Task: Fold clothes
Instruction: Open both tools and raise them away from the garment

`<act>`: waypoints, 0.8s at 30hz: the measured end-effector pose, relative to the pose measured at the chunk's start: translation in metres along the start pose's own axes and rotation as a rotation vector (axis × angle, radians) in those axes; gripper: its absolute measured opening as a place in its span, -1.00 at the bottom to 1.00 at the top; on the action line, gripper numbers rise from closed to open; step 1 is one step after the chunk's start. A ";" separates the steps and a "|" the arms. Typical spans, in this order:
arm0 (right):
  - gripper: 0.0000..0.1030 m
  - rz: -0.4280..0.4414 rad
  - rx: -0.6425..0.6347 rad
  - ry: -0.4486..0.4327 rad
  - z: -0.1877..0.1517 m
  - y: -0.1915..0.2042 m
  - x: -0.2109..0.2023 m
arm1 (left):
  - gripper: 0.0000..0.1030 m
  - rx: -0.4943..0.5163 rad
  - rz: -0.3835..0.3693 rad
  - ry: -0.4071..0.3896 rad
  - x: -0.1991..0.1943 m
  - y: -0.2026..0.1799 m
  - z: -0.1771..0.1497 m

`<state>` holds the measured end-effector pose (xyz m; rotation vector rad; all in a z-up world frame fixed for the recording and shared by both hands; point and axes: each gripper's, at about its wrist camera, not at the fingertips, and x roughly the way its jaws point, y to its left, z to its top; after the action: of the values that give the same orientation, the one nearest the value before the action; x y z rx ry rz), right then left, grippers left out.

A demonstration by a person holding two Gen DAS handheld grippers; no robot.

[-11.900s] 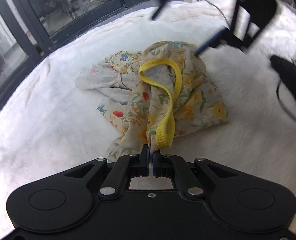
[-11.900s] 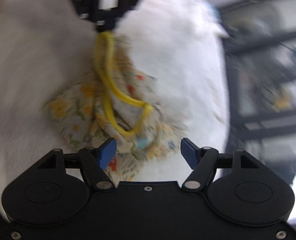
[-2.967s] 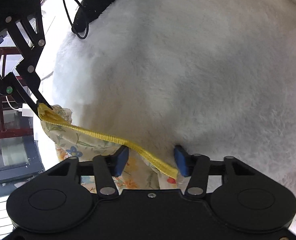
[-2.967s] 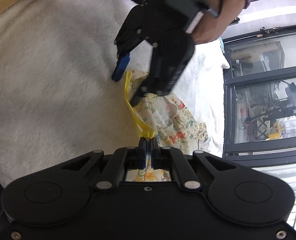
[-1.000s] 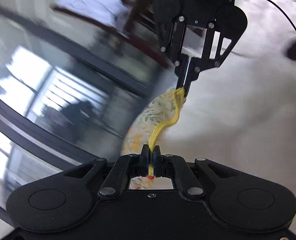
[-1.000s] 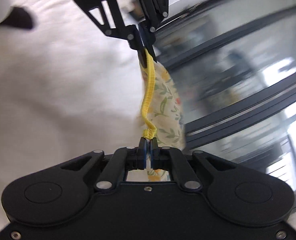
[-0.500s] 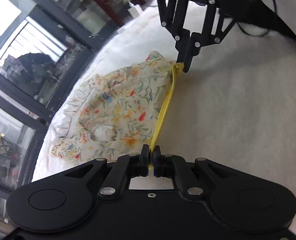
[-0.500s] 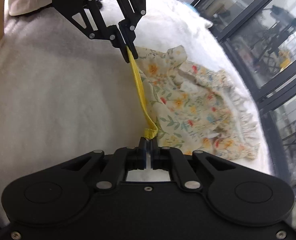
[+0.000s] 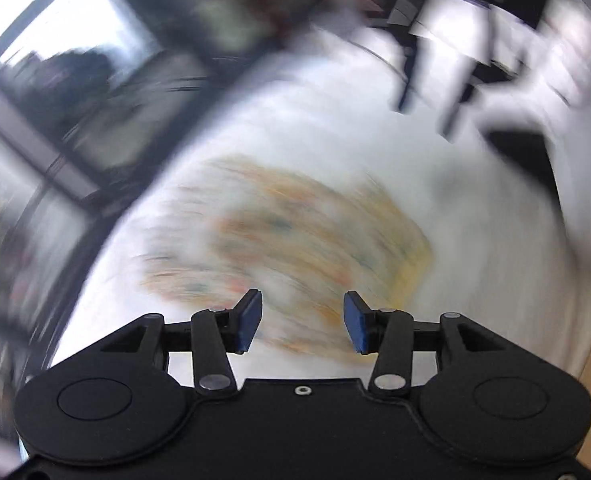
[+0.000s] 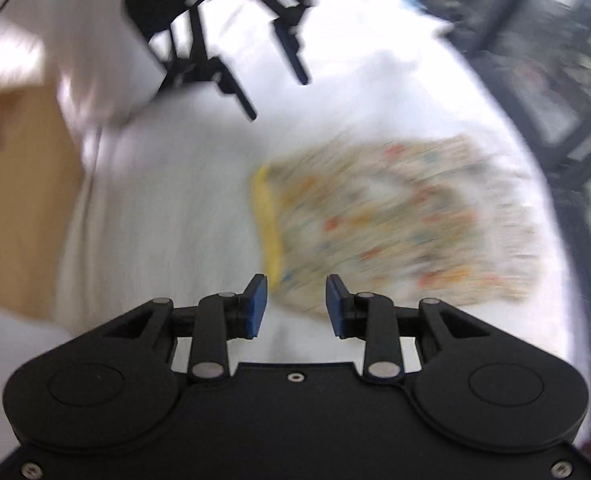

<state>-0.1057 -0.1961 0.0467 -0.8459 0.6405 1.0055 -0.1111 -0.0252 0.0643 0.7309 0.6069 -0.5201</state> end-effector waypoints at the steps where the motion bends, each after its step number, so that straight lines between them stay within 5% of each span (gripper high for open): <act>1: -0.11 -0.035 0.021 -0.033 0.018 -0.006 -0.031 | 0.07 -0.053 0.044 -0.042 -0.038 0.019 0.023; 3: 0.44 -0.098 0.038 -0.092 0.049 -0.011 -0.087 | 0.32 -0.121 0.117 -0.114 -0.097 0.041 0.055; 4: 0.53 -0.131 0.044 -0.120 0.064 -0.011 -0.116 | 0.36 -0.141 0.140 -0.136 -0.120 0.047 0.064; 8: 0.59 -0.271 0.095 -0.215 0.116 0.013 -0.238 | 0.94 -0.216 0.249 -0.191 -0.260 0.062 0.102; 12: 0.75 -0.351 0.308 -0.297 0.143 0.041 -0.333 | 1.00 -0.397 0.207 -0.132 -0.323 0.053 0.091; 16: 0.82 -0.376 0.563 -0.276 0.138 0.062 -0.351 | 1.00 -0.506 0.228 -0.050 -0.322 0.027 0.058; 21: 0.82 -0.309 0.902 -0.172 0.102 0.062 -0.309 | 1.00 -0.677 0.203 0.029 -0.298 0.016 0.022; 24: 0.82 -0.228 1.042 -0.054 0.080 0.063 -0.271 | 1.00 -0.689 0.243 0.100 -0.284 0.022 0.020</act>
<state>-0.2668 -0.2349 0.2846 0.0361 0.8697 0.3715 -0.2928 0.0377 0.2760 0.1682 0.7229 -0.0307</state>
